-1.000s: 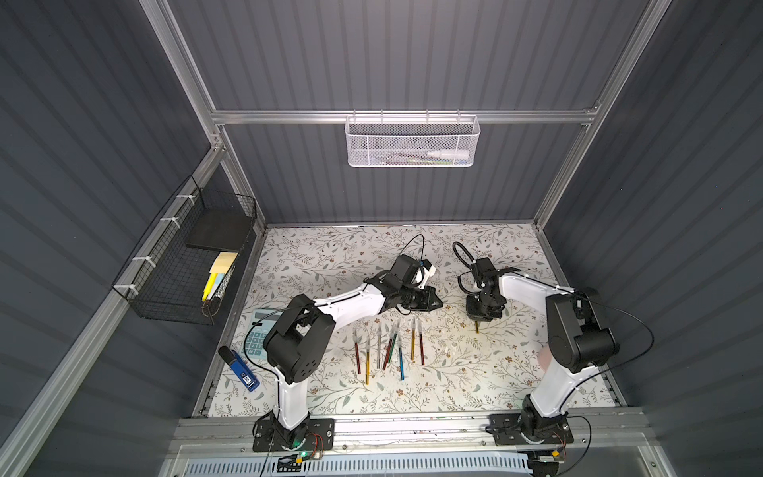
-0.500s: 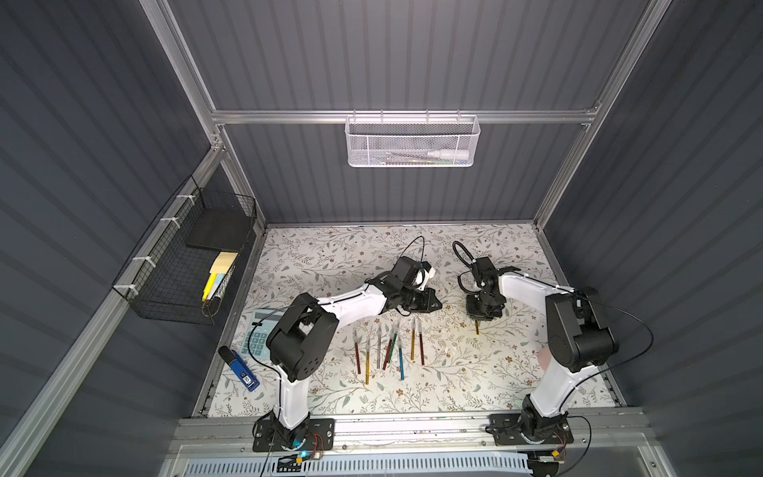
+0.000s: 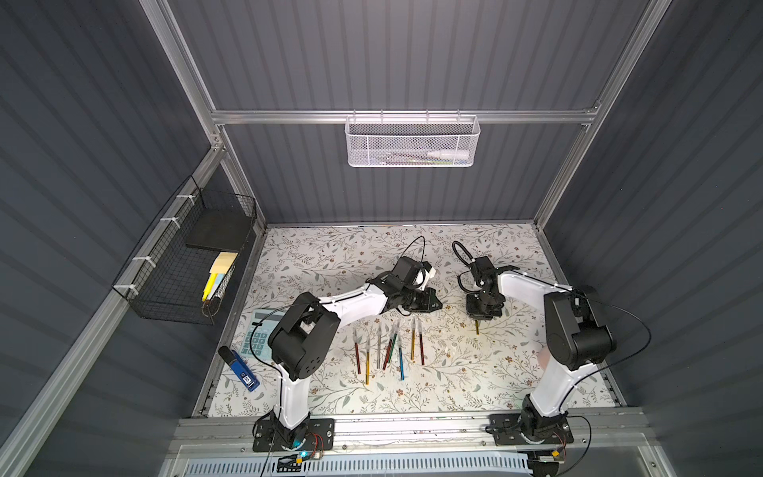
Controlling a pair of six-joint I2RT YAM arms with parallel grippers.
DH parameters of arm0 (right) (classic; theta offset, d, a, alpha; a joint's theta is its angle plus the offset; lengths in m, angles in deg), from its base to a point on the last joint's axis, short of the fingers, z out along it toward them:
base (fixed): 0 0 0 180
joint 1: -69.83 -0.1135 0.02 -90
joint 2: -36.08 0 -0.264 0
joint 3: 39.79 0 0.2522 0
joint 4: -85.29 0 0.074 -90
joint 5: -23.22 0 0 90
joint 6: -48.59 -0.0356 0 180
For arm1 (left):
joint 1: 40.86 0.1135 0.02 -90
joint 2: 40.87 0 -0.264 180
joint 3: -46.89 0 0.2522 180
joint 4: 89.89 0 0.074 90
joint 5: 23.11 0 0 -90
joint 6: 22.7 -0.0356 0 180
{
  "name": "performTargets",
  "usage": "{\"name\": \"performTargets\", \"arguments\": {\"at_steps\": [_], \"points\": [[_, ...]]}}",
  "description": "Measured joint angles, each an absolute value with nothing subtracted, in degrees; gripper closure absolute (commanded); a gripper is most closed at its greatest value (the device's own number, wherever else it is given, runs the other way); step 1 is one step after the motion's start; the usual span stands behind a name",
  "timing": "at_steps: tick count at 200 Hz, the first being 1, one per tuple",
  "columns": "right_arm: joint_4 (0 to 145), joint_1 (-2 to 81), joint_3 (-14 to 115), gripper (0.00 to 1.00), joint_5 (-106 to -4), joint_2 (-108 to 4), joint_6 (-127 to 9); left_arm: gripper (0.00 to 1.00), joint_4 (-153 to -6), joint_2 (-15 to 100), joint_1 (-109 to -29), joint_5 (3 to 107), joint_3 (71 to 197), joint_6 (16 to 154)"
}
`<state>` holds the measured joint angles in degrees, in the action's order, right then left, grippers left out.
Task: Remove protective caps from carving knives
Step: Place the protective sleeve at the center of the board.
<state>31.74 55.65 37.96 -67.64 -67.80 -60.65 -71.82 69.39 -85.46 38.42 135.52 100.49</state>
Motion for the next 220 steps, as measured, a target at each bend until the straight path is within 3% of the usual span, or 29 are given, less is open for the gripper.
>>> {"name": "performTargets", "arguments": {"at_steps": [40,103,220], "points": [[30.91,55.63,38.98,0.91,-68.56,-68.52,-60.87,0.98,-71.79,69.39,-85.46,38.46,135.52,100.47],[30.82,55.63,38.24,0.92,-69.00,-65.61,-60.87,0.98,-71.82,70.29,-85.46,38.44,136.53,100.47],[29.68,55.65,35.53,0.91,-68.28,-55.95,-61.42,0.93,-66.75,86.77,-85.46,41.90,151.50,101.17]]}}
